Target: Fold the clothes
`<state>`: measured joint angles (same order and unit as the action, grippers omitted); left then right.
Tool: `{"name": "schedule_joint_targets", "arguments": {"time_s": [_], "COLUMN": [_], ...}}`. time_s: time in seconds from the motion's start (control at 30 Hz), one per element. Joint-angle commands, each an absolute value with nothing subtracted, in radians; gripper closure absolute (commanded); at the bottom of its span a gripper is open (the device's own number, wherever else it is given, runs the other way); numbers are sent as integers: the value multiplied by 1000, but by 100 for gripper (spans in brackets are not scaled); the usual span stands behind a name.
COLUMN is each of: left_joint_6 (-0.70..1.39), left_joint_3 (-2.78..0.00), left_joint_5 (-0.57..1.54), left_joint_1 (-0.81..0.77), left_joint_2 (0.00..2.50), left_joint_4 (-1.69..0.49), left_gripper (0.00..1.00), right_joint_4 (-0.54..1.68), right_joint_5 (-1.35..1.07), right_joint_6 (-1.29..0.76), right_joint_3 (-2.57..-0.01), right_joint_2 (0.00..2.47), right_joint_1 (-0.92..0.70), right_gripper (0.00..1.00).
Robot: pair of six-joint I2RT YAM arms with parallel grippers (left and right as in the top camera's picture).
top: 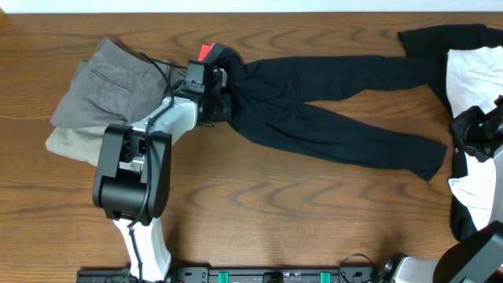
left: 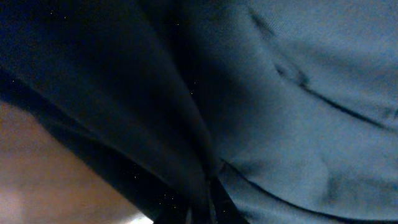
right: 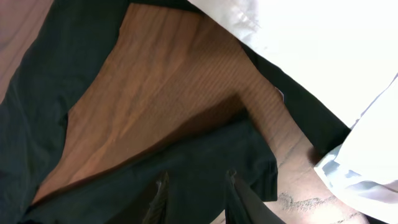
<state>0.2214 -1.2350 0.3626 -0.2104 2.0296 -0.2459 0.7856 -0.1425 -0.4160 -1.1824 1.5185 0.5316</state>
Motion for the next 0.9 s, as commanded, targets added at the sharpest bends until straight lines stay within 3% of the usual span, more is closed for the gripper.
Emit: {"name": "schedule_joint_targets", "arguments": {"time_s": [0.0,0.37,0.57,0.7,0.73,0.87], "left_joint_6": [265,268,269,267,260,165], "left_joint_3": [-1234,-1235,-1240,-1251,-1250,-1249], "left_joint_5": [362,355,329,170,113,40], "left_joint_1": [-206,-223,-226,-224,-224,-224], "left_joint_2": [1996,1797,1683,1584,1564,1567], "left_joint_4": [-356,-893,-952,-908,-882,-783], "left_gripper": [94,93,61,25,21,20], "right_joint_4": [785,764,752,751,751,748], "right_joint_5": [-147,-146,-146,-146,-146,-146], "right_joint_6": [-402,-403,-402,-402,-402,-403], "right_joint_3": [-1174,-1174,-1174,-1174,-1174,-1174], "right_joint_2": [1525,1525,1525,1525,1525,1525], "right_joint_1": [521,521,521,521,521,521], "right_gripper": [72,71,70,69,69,68]}}
